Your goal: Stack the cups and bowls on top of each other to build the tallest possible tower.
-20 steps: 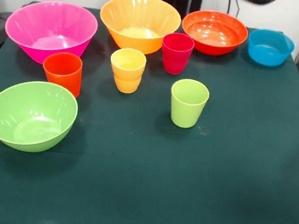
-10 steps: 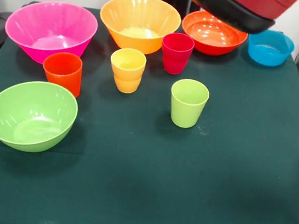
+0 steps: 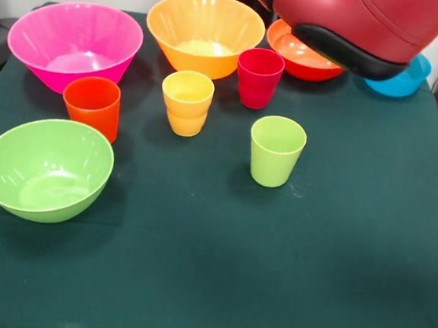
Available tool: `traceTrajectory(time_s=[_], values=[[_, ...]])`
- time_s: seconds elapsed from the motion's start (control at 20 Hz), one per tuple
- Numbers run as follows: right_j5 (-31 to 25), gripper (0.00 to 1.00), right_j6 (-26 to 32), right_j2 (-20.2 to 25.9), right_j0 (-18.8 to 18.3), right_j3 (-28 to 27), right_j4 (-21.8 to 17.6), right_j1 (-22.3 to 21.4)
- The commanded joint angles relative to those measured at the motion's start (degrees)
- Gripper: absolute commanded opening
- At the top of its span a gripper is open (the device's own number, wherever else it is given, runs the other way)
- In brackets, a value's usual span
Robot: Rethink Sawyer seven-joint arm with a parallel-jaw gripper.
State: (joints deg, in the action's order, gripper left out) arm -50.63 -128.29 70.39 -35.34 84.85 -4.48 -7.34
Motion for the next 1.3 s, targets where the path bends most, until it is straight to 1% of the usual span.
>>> traceTrajectory(time_s=[0.05, 0.25, 0.4, 0.6, 0.85, 1.05, 1.3], values=[[0.20, 0.00, 17.92, 0.76, -1.02, -0.67, -3.09, 4.59], [-1.23, 0.00, 19.11, 1.47, -1.26, -1.85, -3.17, 6.02], [-1.73, 0.00, 17.88, 1.71, -1.66, -1.42, -3.18, 5.33], [-2.30, 0.00, 18.16, 1.62, -1.79, -1.56, -3.68, 5.51], [-2.84, 0.00, 19.76, 1.17, -2.18, -1.85, -4.85, 6.55], [-3.85, 0.00, 21.55, 0.69, -3.18, -1.52, -6.08, 7.19], [-7.56, 0.00, 25.57, 0.07, -4.56, -2.82, -7.00, 8.88]])
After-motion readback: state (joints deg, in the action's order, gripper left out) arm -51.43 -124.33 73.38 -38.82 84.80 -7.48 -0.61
